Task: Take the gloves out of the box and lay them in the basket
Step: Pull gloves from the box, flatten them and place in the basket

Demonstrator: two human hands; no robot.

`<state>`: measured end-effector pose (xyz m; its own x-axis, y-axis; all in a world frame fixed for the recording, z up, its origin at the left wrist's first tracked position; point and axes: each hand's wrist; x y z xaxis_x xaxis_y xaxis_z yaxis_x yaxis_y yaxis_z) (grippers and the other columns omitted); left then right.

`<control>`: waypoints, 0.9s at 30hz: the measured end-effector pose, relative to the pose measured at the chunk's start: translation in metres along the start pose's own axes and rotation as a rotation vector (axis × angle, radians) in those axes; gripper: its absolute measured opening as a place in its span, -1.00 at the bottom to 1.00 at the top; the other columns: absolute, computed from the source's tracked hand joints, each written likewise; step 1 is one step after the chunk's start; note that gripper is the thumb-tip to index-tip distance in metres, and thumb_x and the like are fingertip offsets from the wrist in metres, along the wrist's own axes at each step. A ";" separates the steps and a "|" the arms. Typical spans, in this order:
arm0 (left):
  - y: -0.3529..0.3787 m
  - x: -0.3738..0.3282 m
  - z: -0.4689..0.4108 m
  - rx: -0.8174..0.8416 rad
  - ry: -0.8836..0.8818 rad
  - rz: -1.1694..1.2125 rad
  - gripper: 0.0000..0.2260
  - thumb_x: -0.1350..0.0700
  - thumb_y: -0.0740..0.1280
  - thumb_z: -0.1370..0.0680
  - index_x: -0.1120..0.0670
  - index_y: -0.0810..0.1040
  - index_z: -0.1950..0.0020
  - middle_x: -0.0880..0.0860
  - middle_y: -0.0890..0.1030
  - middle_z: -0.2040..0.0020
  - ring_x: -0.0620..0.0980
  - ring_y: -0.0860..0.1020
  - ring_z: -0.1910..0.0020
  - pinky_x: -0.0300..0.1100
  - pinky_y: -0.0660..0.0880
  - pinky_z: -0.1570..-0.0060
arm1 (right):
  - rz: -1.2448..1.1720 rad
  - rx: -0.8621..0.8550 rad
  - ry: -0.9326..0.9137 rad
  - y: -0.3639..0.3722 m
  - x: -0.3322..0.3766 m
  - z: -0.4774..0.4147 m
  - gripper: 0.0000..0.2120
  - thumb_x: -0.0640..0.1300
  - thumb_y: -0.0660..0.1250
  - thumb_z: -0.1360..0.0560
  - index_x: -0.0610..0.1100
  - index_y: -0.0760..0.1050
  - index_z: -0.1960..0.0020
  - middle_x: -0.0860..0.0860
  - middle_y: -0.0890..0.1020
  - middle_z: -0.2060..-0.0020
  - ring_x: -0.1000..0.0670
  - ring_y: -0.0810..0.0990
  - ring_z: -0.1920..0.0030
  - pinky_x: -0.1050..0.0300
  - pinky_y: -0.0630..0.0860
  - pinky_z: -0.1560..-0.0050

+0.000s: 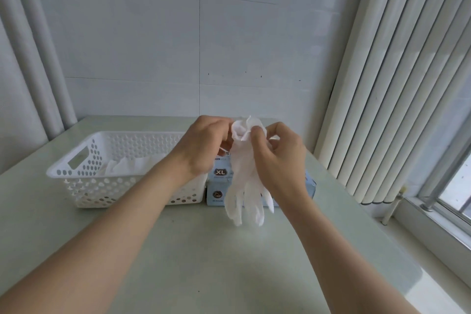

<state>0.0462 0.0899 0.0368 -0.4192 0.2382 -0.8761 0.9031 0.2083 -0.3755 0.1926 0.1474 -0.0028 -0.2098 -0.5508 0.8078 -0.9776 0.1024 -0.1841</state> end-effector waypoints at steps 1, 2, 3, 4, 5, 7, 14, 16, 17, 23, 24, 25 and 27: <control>0.001 -0.001 -0.001 -0.004 -0.015 0.062 -0.55 -0.04 0.15 -0.58 0.34 0.61 0.00 0.29 0.67 0.07 0.04 0.60 0.15 0.01 0.57 0.00 | -0.013 0.010 0.015 0.001 -0.001 -0.001 -0.70 -0.03 0.38 -0.59 -0.19 0.45 0.21 0.04 0.43 0.51 0.03 0.32 0.48 0.16 0.27 0.48; 0.003 -0.001 -0.002 -0.006 -0.024 0.076 -0.49 -0.14 0.17 -0.59 0.32 0.61 0.00 0.32 0.65 0.06 0.08 0.61 0.14 0.12 0.60 -0.08 | -0.034 0.021 0.027 0.001 -0.002 -0.001 -0.68 -0.04 0.40 -0.58 -0.21 0.44 0.21 0.02 0.43 0.49 0.04 0.33 0.47 0.17 0.29 0.46; 0.005 0.000 -0.003 -0.007 -0.023 0.054 -0.46 -0.22 0.20 -0.61 0.26 0.65 0.04 0.29 0.66 0.08 0.09 0.64 0.13 0.14 0.62 -0.13 | -0.059 0.041 0.029 0.000 -0.002 -0.002 -0.67 -0.04 0.43 -0.58 -0.23 0.44 0.22 0.01 0.44 0.46 0.04 0.35 0.44 0.16 0.32 0.43; 0.008 0.001 -0.002 -0.001 -0.018 0.029 -0.47 -0.28 0.22 -0.63 0.17 0.69 0.06 0.26 0.68 0.09 0.10 0.68 0.09 0.13 0.64 -0.15 | -0.086 0.068 0.020 -0.001 -0.002 -0.002 -0.66 -0.05 0.45 -0.57 -0.25 0.45 0.21 0.00 0.46 0.43 0.03 0.38 0.41 0.15 0.36 0.39; 0.010 0.002 -0.002 -0.008 -0.016 0.021 -0.48 -0.31 0.25 -0.62 0.12 0.71 0.07 0.25 0.69 0.06 0.13 0.71 0.04 0.16 0.63 -0.17 | -0.113 0.096 0.006 -0.002 -0.002 -0.002 -0.67 -0.04 0.47 -0.58 -0.25 0.47 0.20 -0.02 0.49 0.40 0.00 0.44 0.39 0.11 0.42 0.36; 0.011 0.006 -0.002 -0.064 -0.014 0.039 -0.55 -0.27 0.34 -0.61 0.12 0.71 0.03 0.25 0.70 0.01 0.19 0.70 -0.01 0.25 0.61 -0.18 | -0.162 0.164 -0.010 -0.004 -0.004 -0.002 -0.71 -0.03 0.52 -0.57 -0.21 0.53 0.14 -0.09 0.63 0.29 -0.11 0.64 0.29 -0.01 0.58 0.29; 0.004 0.007 -0.007 -0.277 0.002 0.099 -0.78 0.06 0.28 -0.68 0.15 0.67 -0.03 0.19 0.60 0.17 0.01 0.54 0.17 -0.02 0.51 0.08 | -0.330 0.307 0.246 -0.012 -0.004 -0.007 -0.78 -0.06 0.43 -0.59 -0.07 0.60 -0.22 -0.06 0.74 0.16 -0.03 0.66 0.27 0.05 0.54 0.29; 0.001 0.006 -0.008 -0.289 -0.033 0.140 -0.79 0.11 0.27 -0.65 0.16 0.67 -0.02 0.13 0.57 0.17 0.01 0.51 0.17 -0.06 0.42 0.11 | -0.321 0.342 0.264 -0.016 -0.007 -0.011 -0.79 -0.08 0.42 -0.61 -0.24 0.67 -0.07 -0.09 0.69 0.26 -0.01 0.61 0.30 0.05 0.53 0.26; 0.000 0.006 -0.008 -0.289 -0.043 0.152 -0.78 0.10 0.26 -0.63 0.20 0.65 0.00 0.13 0.54 0.17 0.02 0.48 0.18 -0.06 0.39 0.11 | -0.346 0.363 0.280 -0.017 -0.008 -0.012 -0.78 -0.10 0.44 -0.60 -0.29 0.67 -0.01 -0.11 0.68 0.24 -0.02 0.63 0.28 0.04 0.55 0.21; -0.004 0.005 -0.009 -0.288 -0.087 0.123 -0.73 0.09 0.28 -0.58 0.25 0.40 0.21 0.10 0.36 0.26 0.05 0.33 0.26 -0.04 0.27 0.18 | -0.485 0.390 0.272 -0.021 -0.015 -0.015 -0.87 -0.15 0.48 -0.60 -0.23 0.65 0.00 -0.14 0.71 0.13 -0.11 0.67 0.12 -0.13 0.60 0.01; -0.004 0.006 -0.009 -0.273 -0.078 0.101 -0.68 0.04 0.32 -0.58 0.29 0.41 0.18 0.10 0.39 0.27 0.04 0.35 0.28 -0.04 0.30 0.19 | -0.475 0.382 0.253 -0.021 -0.016 -0.014 -0.85 -0.13 0.49 -0.60 -0.23 0.65 -0.02 -0.13 0.72 0.12 -0.11 0.68 0.12 -0.14 0.60 0.01; -0.004 0.008 -0.009 -0.268 -0.059 0.068 -0.63 -0.02 0.35 -0.58 0.30 0.47 0.15 0.11 0.43 0.28 0.02 0.40 0.29 -0.06 0.34 0.20 | -0.460 0.374 0.233 -0.020 -0.017 -0.013 -0.84 -0.11 0.49 -0.61 -0.22 0.66 -0.05 -0.13 0.74 0.11 -0.11 0.69 0.11 -0.14 0.61 0.01; -0.005 0.011 -0.009 -0.309 0.000 -0.001 -0.61 -0.10 0.38 -0.60 0.25 0.58 0.11 0.07 0.51 0.30 -0.03 0.47 0.31 -0.11 0.40 0.22 | -0.425 0.366 0.190 -0.018 -0.015 -0.011 -0.82 -0.09 0.48 -0.62 -0.17 0.69 -0.15 -0.14 0.77 0.06 -0.12 0.76 0.05 -0.15 0.66 -0.03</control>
<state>0.0362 0.1001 0.0318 -0.4199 0.2383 -0.8758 0.8316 0.4875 -0.2661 0.2131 0.1633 -0.0053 0.1665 -0.3193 0.9329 -0.9137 -0.4056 0.0243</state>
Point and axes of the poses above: each hand's wrist, its own z-axis away from the middle knuckle, its own y-axis out of the palm, x = y × z
